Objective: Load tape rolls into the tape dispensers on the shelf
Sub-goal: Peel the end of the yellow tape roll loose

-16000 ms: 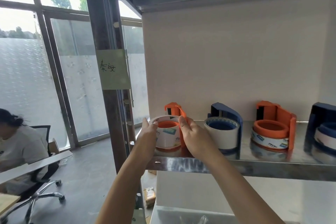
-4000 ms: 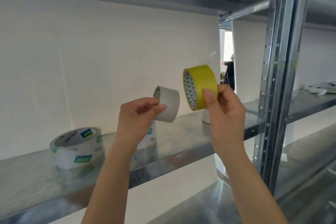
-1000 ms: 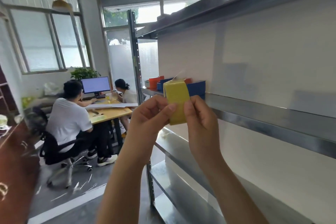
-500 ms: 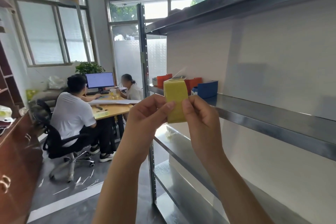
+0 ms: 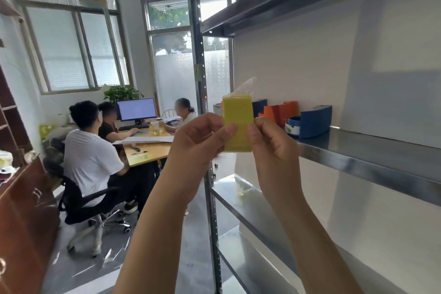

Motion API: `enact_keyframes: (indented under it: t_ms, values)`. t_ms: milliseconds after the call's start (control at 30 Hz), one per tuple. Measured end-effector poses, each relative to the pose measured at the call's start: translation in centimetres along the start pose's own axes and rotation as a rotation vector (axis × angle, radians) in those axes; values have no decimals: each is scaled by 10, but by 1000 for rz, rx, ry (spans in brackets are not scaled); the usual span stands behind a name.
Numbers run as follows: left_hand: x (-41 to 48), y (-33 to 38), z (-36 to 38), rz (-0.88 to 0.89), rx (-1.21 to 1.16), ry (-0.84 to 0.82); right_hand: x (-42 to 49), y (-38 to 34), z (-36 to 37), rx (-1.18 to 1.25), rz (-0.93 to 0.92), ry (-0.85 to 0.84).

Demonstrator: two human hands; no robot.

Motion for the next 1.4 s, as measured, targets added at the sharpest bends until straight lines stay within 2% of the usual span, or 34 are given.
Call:
enact_keyframes:
  t_ms: [333,733,1000,1400]
  values:
    - [88,-92,-66,-61,-45,-55,87,87,53,-54,23,74]
    - [133,-170,-120,-150,-115,-44,135,164,98,-106,76,76]
    - [187,-216,-107,-145,-264,-183,178,191,84,-146,58,181]
    - [288,-296,-127,-174,-516,-502,245,242,117,-345,21,518]
Point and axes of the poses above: each hand's wrist, its own x-axis towards the middle knuckle, its own z-axis out of the palm, y = z × x, the point moved 7 cm from there along x, towards the middle knuckle, and after that the axes turned 9 degrees about z, right-handed, at the moved point
